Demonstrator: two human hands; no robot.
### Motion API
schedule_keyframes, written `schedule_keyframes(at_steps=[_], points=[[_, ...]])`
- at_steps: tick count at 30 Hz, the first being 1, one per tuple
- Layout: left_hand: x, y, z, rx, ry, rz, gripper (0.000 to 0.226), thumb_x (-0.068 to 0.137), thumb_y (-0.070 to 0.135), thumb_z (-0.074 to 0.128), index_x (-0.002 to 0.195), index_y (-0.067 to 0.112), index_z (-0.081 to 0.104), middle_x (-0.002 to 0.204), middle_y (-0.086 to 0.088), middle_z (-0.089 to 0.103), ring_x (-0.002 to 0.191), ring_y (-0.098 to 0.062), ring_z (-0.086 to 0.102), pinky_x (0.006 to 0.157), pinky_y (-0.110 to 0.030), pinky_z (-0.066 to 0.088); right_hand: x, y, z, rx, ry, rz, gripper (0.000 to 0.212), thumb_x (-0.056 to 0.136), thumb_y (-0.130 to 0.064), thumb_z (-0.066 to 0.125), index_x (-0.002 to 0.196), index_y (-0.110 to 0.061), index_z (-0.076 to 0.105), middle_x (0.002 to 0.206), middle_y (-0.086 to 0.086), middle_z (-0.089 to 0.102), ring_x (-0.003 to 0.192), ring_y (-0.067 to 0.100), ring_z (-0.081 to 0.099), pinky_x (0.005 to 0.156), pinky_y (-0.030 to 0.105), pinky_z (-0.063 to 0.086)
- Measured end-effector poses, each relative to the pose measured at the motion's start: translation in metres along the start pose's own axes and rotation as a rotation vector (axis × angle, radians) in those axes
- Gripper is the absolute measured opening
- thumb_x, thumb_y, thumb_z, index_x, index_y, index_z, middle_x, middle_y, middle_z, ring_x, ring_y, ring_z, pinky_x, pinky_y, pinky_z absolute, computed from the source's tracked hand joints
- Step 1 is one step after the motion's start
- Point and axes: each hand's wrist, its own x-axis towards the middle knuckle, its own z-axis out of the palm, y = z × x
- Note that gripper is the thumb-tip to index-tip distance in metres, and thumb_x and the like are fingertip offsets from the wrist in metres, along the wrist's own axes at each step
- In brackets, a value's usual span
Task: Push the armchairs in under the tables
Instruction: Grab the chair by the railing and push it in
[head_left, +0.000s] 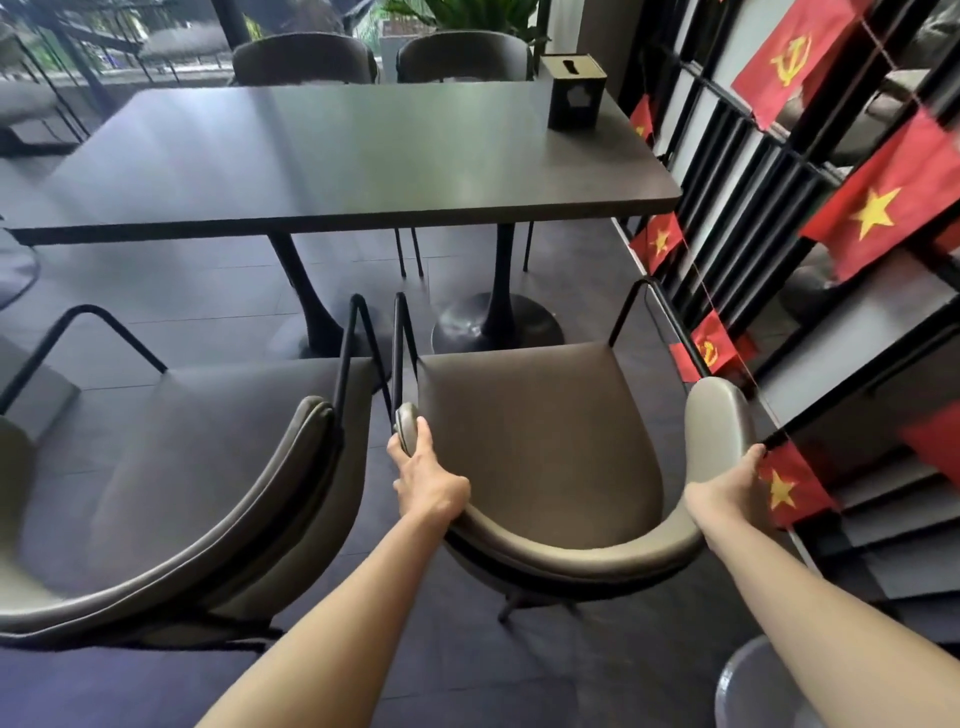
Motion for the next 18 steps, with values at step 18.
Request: schedule_keyframes(at_steps=[18], points=[[0.008,-0.012,-0.014,-0.040,-0.006,0.018,0.096,0.075,-0.010,0.049,0.151,0.033,0.010,0.157,0.006,-0.006,0.134,-0.038,0.036,0.094,-0.033,0.042,-0.016,-0.013,-0.001,-0.043,-0.018,-0.058,0.087,0.086,-0.002,0.058,0.153,-0.017,0.005,0.142,0.025,0.041,0.123,0.045,0.048,0.097,0.049,0.042]])
